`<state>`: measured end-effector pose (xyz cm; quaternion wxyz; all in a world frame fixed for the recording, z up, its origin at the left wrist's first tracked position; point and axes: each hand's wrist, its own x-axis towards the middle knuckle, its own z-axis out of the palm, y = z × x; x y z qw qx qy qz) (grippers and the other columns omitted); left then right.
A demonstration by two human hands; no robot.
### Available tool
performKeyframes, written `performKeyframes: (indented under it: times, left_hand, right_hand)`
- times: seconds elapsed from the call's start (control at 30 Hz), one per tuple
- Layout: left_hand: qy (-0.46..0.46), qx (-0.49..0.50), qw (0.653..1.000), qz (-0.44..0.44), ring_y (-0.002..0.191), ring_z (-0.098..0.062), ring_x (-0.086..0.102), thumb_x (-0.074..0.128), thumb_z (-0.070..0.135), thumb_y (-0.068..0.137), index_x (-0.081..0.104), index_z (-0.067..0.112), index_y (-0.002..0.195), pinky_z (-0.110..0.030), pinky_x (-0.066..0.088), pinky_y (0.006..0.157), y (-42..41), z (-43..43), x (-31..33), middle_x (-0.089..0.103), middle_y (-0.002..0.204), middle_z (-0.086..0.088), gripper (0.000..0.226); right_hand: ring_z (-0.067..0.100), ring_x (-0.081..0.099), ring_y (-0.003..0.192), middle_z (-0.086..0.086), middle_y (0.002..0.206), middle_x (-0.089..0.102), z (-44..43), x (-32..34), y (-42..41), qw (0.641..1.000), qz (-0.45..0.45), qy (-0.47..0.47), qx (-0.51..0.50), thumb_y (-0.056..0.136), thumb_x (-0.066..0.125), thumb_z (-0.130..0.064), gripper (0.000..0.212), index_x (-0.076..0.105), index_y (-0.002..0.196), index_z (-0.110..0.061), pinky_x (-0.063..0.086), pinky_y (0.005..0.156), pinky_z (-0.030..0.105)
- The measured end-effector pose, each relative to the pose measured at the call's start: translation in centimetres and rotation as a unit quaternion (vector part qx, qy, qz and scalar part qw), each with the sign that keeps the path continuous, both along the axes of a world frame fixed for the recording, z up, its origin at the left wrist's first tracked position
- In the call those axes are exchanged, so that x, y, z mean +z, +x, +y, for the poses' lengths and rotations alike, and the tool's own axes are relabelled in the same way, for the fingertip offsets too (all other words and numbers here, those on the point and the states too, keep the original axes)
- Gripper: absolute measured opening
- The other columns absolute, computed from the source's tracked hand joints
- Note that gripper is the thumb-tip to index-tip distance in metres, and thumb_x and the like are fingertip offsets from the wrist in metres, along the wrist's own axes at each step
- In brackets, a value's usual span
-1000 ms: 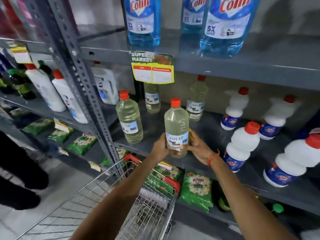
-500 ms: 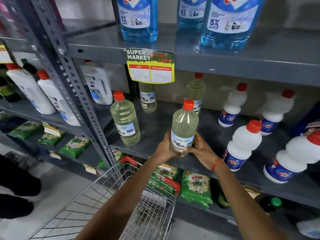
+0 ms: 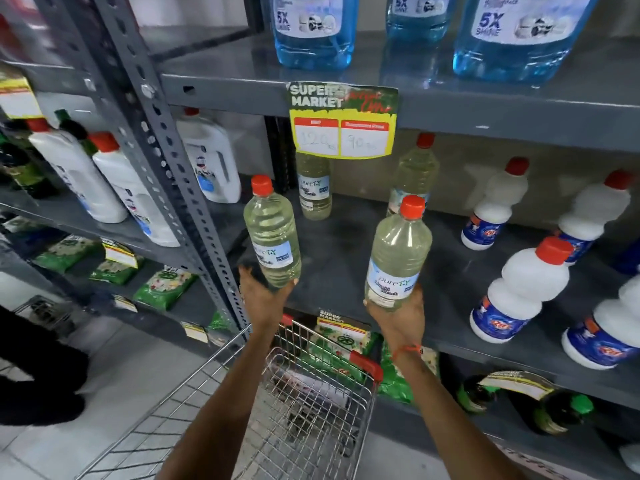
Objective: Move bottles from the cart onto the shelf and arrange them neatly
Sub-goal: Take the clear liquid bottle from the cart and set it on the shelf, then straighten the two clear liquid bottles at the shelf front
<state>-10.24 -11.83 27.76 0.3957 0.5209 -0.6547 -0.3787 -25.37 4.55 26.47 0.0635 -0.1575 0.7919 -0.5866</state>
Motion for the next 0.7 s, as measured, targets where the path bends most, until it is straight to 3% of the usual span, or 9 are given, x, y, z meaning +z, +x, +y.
performKeyframes:
  times: [0.13, 0.27, 0.7]
  left_hand:
    - [0.008, -0.061, 0.998, 0.019, 0.115, -0.028, 0.058, 0.090, 0.027, 0.057, 0.040, 0.012, 0.128, -0.038, 0.046, 0.095, -0.4, -1.8, -0.5, 0.060, 0.128, -0.010, 0.088]
    - [0.006, -0.060, 0.998, 0.020, 0.110, -0.030, 0.061, 0.089, 0.028, 0.058, 0.047, 0.012, 0.121, -0.033, 0.045, 0.088, -0.7, -2.4, -0.9, 0.064, 0.122, -0.012, 0.077]
    - [0.014, -0.044, 0.999, -0.012, 0.107, -0.030, 0.061, 0.090, 0.031, 0.055, 0.047, 0.008, 0.117, -0.032, 0.044, 0.081, -0.2, -2.4, -0.5, 0.063, 0.119, -0.013, 0.078]
  right_hand:
    - [0.021, 0.066, 0.094, -0.009, 0.095, 0.059, 0.5, -0.6, 0.3, 0.999, 0.019, 0.027, -0.020, 0.044, 0.087, -0.036, 0.074, 0.049, 0.107, -0.020, 0.043, 0.073, 0.022]
    - [0.021, 0.066, 0.093, -0.009, 0.095, 0.060, 0.5, -0.5, 0.4, 0.999, 0.010, 0.035, -0.026, 0.045, 0.085, -0.039, 0.072, 0.046, 0.103, -0.025, 0.045, 0.073, 0.023]
    - [0.017, 0.061, 0.101, 0.000, 0.116, 0.062, 0.8, 0.0, 0.7, 1.000, 0.002, 0.006, -0.014, 0.049, 0.083, -0.031, 0.083, 0.043, 0.121, -0.025, 0.046, 0.080, 0.023]
